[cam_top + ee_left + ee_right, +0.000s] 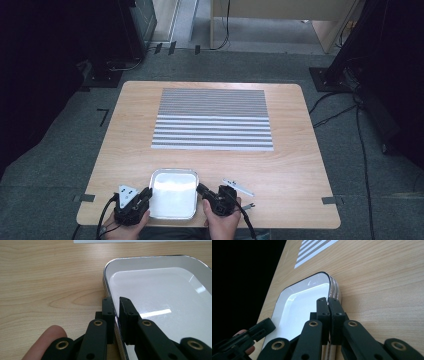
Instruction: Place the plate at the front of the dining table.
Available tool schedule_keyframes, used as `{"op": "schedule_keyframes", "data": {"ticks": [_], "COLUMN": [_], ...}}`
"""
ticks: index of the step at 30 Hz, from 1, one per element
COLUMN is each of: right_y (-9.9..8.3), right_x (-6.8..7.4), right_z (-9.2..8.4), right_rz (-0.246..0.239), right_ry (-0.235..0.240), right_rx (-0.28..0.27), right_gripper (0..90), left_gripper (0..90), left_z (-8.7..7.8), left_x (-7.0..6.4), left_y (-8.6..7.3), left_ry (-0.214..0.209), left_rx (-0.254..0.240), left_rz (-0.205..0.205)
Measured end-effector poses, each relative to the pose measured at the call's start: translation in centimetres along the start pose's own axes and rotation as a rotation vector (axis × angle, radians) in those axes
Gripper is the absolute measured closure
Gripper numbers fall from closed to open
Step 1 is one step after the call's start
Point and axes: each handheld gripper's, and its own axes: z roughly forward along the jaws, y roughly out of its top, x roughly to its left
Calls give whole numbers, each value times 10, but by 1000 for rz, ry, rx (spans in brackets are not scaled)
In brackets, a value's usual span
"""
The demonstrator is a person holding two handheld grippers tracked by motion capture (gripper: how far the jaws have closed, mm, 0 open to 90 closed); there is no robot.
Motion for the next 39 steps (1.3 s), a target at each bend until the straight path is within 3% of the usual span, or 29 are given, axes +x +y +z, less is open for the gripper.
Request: {"op": "schedule_keyframes", "data": {"ticks": [3, 5, 8, 13, 18, 22, 27, 32, 39], "right_y": [2, 3, 4, 4, 3, 4, 5, 5, 5], "right_x": [-1, 0, 0, 0, -1, -1, -1, -2, -1], "right_z": [-2, -4, -6, -6, -5, -5, -6, -6, -7], "right_rz": [16, 23, 34, 36, 25, 31, 40, 43, 42], "right_ry": [23, 37, 52, 56, 39, 45, 52, 54, 61], "right_rx": [-5, -11, -12, -10, -8, -7, -9, -7, -16], "right_gripper": [898, 898, 899, 897, 896, 896, 896, 894, 893], "left_gripper": [844, 849, 824, 811, 802, 794, 790, 875, 883], "left_z": [0, -2, -2, -2, 1, 1, -5, -8, -8], "left_x": [-1, -6, -8, -9, -11, -12, -9, 0, 1], "left_y": [0, 0, 0, 0, -2, -2, 1, 1, 1], "left_ry": [7, 33, 42, 45, 61, 61, 34, -19, -26], "left_rx": [-6, -21, -25, -25, -3, -2, -28, -25, -21], "left_rz": [10, 49, 69, 89, 138, 147, 110, 65, 69]}}
